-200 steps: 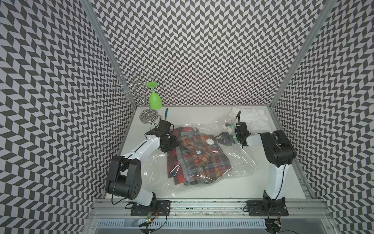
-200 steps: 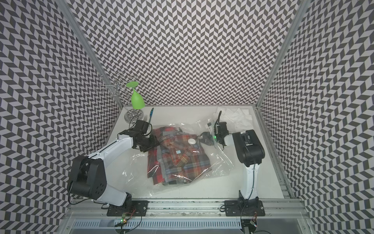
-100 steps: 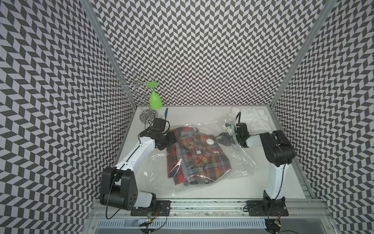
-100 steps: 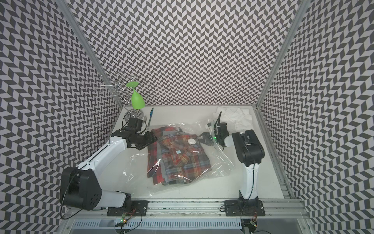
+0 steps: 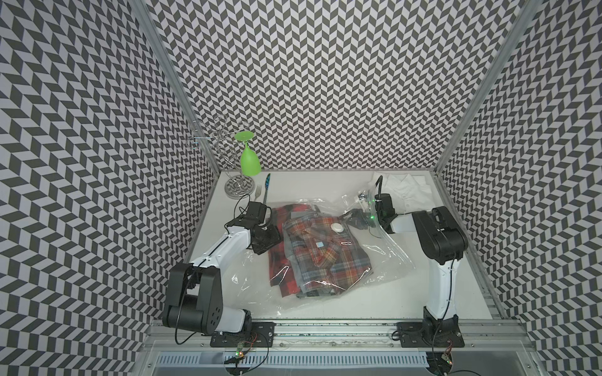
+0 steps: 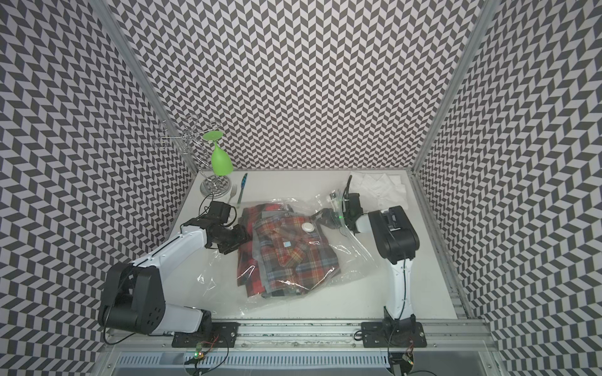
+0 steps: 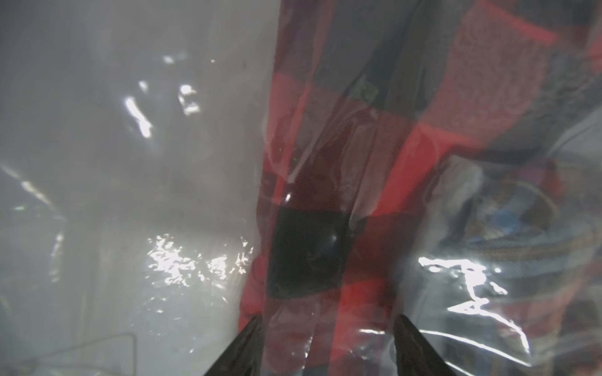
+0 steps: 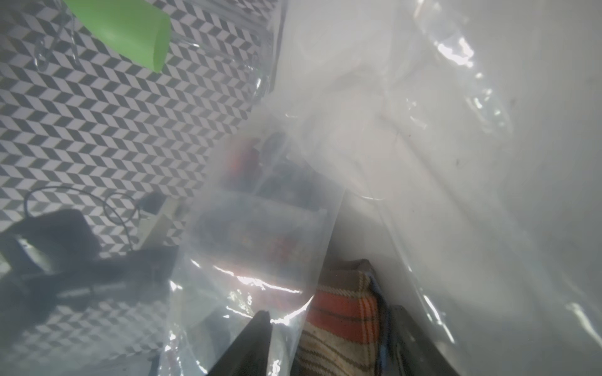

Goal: Take the shirt out of the vacuum bag
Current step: Take out the shirt from the vacuum bag.

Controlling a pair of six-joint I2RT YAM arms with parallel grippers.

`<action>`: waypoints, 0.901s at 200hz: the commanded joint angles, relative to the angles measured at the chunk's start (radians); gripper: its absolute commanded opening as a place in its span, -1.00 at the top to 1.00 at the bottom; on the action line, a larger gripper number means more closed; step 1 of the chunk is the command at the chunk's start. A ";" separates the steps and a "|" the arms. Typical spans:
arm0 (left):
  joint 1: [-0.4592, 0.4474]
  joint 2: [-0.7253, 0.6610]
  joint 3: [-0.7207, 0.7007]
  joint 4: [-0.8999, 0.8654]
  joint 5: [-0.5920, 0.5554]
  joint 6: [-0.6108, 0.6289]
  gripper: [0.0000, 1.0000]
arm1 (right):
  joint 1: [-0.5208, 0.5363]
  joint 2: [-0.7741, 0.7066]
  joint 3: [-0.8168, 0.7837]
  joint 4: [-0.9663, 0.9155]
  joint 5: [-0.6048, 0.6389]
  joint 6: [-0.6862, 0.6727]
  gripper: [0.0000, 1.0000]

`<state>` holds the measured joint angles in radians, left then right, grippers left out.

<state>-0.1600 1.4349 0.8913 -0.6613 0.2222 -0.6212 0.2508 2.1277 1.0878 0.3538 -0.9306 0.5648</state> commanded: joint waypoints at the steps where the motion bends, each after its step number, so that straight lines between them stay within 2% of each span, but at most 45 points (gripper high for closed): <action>1: 0.005 0.017 -0.011 0.041 0.019 0.022 -0.28 | 0.014 0.052 -0.042 -0.012 0.022 0.016 -0.03; 39: 0.005 0.033 -0.022 0.063 0.028 0.032 -0.27 | 0.014 0.046 -0.088 0.065 -0.013 0.044 0.50; 64: 0.004 0.041 -0.022 0.066 0.030 0.038 -0.27 | 0.014 0.023 -0.119 0.156 -0.040 0.094 0.76; 89: 0.005 0.044 -0.020 0.067 0.026 0.044 -0.28 | 0.010 -0.024 -0.134 0.166 -0.042 0.101 0.99; 127: 0.004 0.068 -0.022 0.076 0.016 0.057 -0.31 | 0.007 -0.105 -0.155 0.143 -0.039 0.112 1.00; 154: 0.004 0.088 -0.021 0.077 -0.006 0.074 -0.56 | 0.004 -0.160 -0.157 0.117 -0.042 0.113 1.00; 180: 0.005 0.099 -0.036 0.095 0.006 0.071 -0.61 | 0.004 -0.192 -0.145 0.099 -0.069 0.128 1.00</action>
<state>-0.1562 1.5124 0.8803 -0.5930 0.2302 -0.5663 0.2520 1.9900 0.9329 0.4480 -0.9585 0.6746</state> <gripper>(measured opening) 0.800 0.052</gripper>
